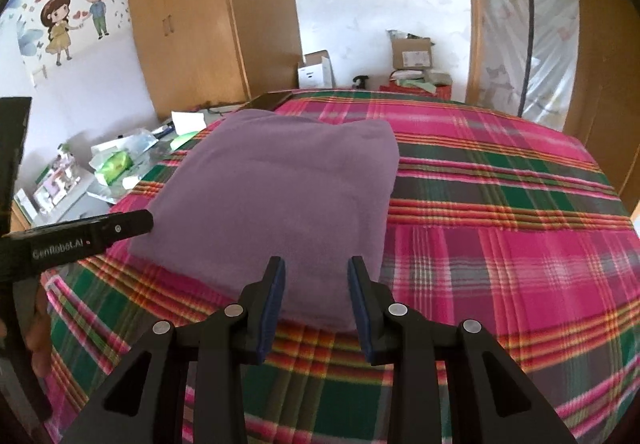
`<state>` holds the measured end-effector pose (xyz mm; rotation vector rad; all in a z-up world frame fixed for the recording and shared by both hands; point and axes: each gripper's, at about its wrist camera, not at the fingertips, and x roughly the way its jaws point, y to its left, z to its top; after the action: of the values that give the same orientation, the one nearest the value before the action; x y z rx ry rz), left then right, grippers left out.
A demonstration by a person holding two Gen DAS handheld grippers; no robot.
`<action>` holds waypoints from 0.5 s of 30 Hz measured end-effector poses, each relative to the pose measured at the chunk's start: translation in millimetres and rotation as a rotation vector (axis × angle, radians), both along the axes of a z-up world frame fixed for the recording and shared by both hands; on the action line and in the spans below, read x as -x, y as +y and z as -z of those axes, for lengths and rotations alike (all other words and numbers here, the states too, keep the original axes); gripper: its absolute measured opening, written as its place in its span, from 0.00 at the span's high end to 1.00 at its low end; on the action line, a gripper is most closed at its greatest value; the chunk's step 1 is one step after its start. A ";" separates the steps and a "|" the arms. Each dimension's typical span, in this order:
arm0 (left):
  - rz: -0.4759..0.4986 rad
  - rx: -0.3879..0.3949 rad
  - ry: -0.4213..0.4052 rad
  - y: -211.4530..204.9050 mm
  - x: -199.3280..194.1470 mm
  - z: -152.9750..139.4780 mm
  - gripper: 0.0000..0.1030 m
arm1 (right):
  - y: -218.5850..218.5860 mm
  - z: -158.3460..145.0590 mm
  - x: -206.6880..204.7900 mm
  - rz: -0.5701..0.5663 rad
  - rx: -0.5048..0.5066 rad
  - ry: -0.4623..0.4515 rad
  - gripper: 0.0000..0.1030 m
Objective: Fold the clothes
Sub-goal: 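Open both grippers and pull them back from the folded bundle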
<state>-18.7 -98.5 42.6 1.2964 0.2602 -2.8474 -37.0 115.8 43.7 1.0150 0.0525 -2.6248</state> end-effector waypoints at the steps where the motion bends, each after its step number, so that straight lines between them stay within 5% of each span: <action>1: -0.007 0.015 0.005 2.4 -1.5 0.5 0.56 | -1.7 1.1 -2.8 0.000 -0.009 -0.001 0.67; 10: -0.050 0.083 0.074 20.0 -20.4 1.9 0.56 | -0.9 8.9 -15.4 0.042 -0.036 -0.038 0.66; 15: -0.059 0.099 0.031 23.3 -14.8 12.4 0.56 | 3.2 17.5 -14.7 0.056 -0.043 -0.078 0.60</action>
<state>-3.9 -75.2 30.1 1.2069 0.1523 -2.7937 -22.2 119.0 26.2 1.1486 0.0634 -2.6411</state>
